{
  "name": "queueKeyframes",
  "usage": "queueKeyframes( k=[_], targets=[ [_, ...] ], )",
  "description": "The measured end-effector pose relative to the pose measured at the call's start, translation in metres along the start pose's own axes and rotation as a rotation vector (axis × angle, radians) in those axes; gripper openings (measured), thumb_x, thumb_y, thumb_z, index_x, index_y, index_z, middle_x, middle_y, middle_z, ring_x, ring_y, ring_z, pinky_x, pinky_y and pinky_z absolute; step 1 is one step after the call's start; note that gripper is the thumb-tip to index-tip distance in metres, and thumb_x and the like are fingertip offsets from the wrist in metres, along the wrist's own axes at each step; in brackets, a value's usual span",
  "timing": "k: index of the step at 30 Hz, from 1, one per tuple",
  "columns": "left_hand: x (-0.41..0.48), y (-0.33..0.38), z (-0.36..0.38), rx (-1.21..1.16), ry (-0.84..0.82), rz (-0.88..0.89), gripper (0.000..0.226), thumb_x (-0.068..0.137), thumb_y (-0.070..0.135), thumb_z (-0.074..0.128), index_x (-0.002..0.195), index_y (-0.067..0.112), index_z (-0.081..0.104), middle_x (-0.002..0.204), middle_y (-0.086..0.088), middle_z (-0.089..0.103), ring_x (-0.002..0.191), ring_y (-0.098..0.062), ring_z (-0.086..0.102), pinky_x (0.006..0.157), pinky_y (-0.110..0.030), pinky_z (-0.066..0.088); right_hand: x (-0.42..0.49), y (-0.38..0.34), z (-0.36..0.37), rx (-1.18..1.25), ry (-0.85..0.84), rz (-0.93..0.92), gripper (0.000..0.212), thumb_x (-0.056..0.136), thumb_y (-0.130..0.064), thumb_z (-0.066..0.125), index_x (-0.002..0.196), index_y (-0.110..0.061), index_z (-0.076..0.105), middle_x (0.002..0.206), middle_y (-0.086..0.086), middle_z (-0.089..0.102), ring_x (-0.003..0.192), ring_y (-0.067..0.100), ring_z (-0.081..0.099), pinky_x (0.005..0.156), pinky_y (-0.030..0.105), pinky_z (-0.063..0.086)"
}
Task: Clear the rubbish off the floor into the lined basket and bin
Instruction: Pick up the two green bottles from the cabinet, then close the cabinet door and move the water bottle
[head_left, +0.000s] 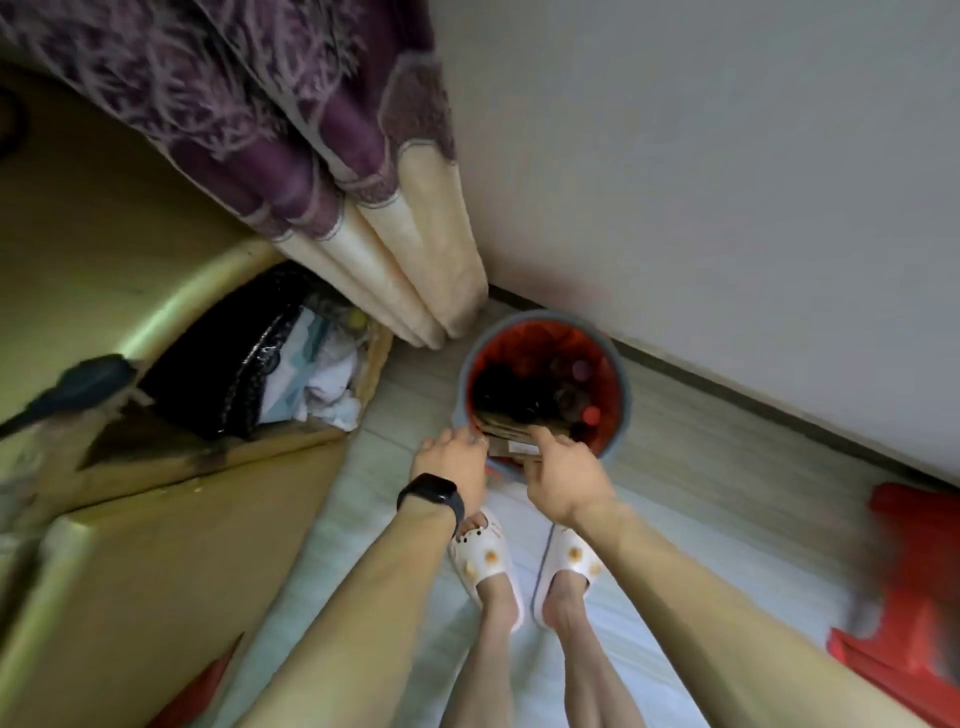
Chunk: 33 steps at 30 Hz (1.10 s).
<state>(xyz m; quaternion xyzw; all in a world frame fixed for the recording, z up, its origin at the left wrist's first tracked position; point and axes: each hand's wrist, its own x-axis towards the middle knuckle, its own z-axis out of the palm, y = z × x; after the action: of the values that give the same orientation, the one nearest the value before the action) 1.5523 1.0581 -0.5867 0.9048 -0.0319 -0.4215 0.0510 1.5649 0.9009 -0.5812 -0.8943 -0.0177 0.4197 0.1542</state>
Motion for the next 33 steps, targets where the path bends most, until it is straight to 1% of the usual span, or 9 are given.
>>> queueKeyframes(
  k=[3,7,12,18,19,23,26,31,33],
  targets=[
    [-0.045,0.010,-0.011,-0.053,0.037,-0.034,0.040,0.091,0.023,0.050,0.131,0.021,0.049,0.131,-0.006,0.051,0.123,-0.027,0.045,0.099,-0.040,0.038,-0.053,-0.008,-0.023,0.000,0.066,-0.058,0.042,0.095,-0.025,0.049,0.136,-0.020,0.050,0.125,0.012,0.061,0.114,0.034,0.052,0.094,0.034,0.038],
    [-0.127,0.030,-0.036,-0.168,0.116,-0.060,0.053,0.091,0.030,0.055,0.141,0.023,0.043,0.136,-0.004,0.050,0.126,-0.027,0.044,0.103,-0.040,0.038,-0.144,-0.018,-0.063,-0.005,0.195,-0.165,0.037,0.096,-0.028,0.050,0.131,-0.023,0.058,0.131,0.001,0.061,0.117,0.030,0.052,0.100,0.033,0.040],
    [-0.248,0.038,-0.066,-0.275,0.337,-0.093,0.049,0.093,0.024,0.045,0.141,0.026,0.046,0.139,-0.002,0.051,0.125,-0.027,0.048,0.099,-0.038,0.038,-0.264,-0.031,-0.091,-0.047,0.307,-0.305,0.035,0.095,-0.036,0.052,0.128,-0.030,0.062,0.133,-0.003,0.060,0.119,0.029,0.050,0.097,0.036,0.047],
    [-0.382,0.031,-0.077,-0.338,0.573,-0.180,0.043,0.094,0.028,0.046,0.136,0.028,0.052,0.138,0.004,0.053,0.126,-0.022,0.048,0.101,-0.037,0.039,-0.379,-0.055,-0.105,-0.026,0.460,-0.438,0.031,0.095,-0.041,0.054,0.124,-0.035,0.066,0.135,-0.007,0.059,0.125,0.024,0.048,0.103,0.038,0.045],
    [-0.418,0.029,-0.072,-0.358,0.627,-0.215,0.041,0.094,0.028,0.046,0.135,0.029,0.053,0.137,0.005,0.054,0.125,-0.022,0.049,0.101,-0.037,0.039,-0.407,-0.066,-0.103,-0.038,0.473,-0.494,0.032,0.096,-0.042,0.054,0.124,-0.034,0.065,0.136,-0.007,0.059,0.126,0.023,0.048,0.103,0.038,0.045],
    [-0.500,0.016,-0.054,-0.398,0.711,-0.312,0.039,0.093,0.030,0.047,0.131,0.032,0.056,0.133,0.010,0.055,0.123,-0.018,0.049,0.100,-0.035,0.038,-0.464,-0.102,-0.098,-0.059,0.462,-0.617,0.035,0.096,-0.045,0.052,0.128,-0.035,0.063,0.138,-0.008,0.057,0.127,0.020,0.046,0.108,0.036,0.040],
    [-0.557,-0.007,-0.040,-0.416,0.759,-0.411,0.039,0.093,0.033,0.046,0.131,0.034,0.055,0.133,0.013,0.054,0.124,-0.015,0.047,0.102,-0.033,0.037,-0.497,-0.140,-0.088,-0.107,0.454,-0.753,0.035,0.096,-0.046,0.051,0.128,-0.035,0.062,0.136,-0.008,0.058,0.124,0.020,0.048,0.107,0.033,0.039],
    [-0.641,-0.065,-0.009,-0.479,0.835,-0.639,0.038,0.093,0.034,0.045,0.131,0.035,0.054,0.133,0.013,0.054,0.122,-0.016,0.047,0.100,-0.031,0.037,-0.534,-0.223,-0.069,-0.176,0.422,-0.977,0.031,0.095,-0.040,0.057,0.124,-0.031,0.065,0.128,-0.007,0.062,0.118,0.024,0.054,0.104,0.033,0.042],
    [-0.675,-0.098,0.005,-0.509,0.861,-0.727,0.039,0.094,0.034,0.044,0.132,0.035,0.053,0.134,0.013,0.053,0.122,-0.016,0.047,0.099,-0.031,0.037,-0.546,-0.269,-0.058,-0.208,0.390,-1.053,0.034,0.096,-0.042,0.054,0.126,-0.031,0.063,0.129,-0.009,0.061,0.118,0.023,0.054,0.105,0.033,0.041]
  ],
)
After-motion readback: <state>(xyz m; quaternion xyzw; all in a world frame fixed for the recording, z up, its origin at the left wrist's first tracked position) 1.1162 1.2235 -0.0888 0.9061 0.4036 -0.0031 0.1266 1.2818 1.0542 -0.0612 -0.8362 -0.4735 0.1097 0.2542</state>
